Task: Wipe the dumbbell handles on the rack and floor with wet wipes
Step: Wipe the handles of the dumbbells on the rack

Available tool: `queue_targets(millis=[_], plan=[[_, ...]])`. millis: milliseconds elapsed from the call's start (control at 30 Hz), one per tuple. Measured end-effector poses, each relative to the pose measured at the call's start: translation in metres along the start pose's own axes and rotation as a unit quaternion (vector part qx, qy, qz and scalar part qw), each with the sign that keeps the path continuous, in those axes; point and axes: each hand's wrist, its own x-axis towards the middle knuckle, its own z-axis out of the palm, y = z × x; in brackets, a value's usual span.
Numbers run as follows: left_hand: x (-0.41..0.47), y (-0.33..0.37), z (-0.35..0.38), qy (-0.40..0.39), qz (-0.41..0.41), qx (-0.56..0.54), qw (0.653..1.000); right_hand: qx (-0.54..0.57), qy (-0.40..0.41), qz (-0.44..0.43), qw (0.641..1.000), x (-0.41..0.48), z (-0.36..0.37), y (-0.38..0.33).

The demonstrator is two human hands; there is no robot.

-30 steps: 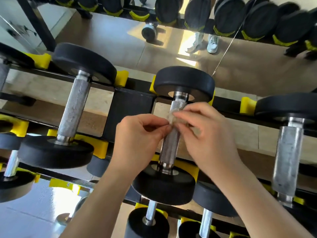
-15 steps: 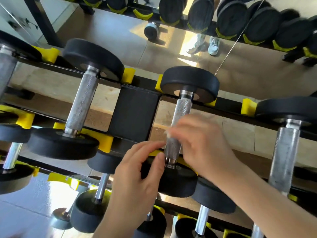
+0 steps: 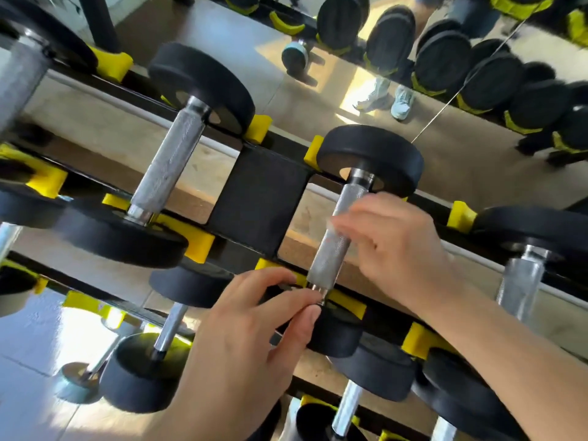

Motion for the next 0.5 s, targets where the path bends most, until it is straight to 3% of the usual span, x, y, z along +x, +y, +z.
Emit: queue_targets(millis=[67, 200, 333, 500], plan=[[0.000, -0.001, 0.001, 0.005, -0.003, -0.007, 1.000, -0.016, 0.034, 0.045, 0.998, 0.003, 0.001, 0.001], [0.004, -0.002, -0.002, 0.010, -0.016, -0.034, 0.999, 0.003, -0.110, -0.030, 0.993, -0.017, 0.005, -0.025], [0.014, 0.000, -0.006, -0.033, -0.020, -0.045, 0.998, -0.081, 0.055, 0.060, 0.993, 0.012, 0.003, 0.005], [0.037, 0.008, -0.004, -0.027, -0.026, -0.071, 0.997, -0.062, 0.152, 0.141, 0.976, -0.006, 0.023, -0.012]])
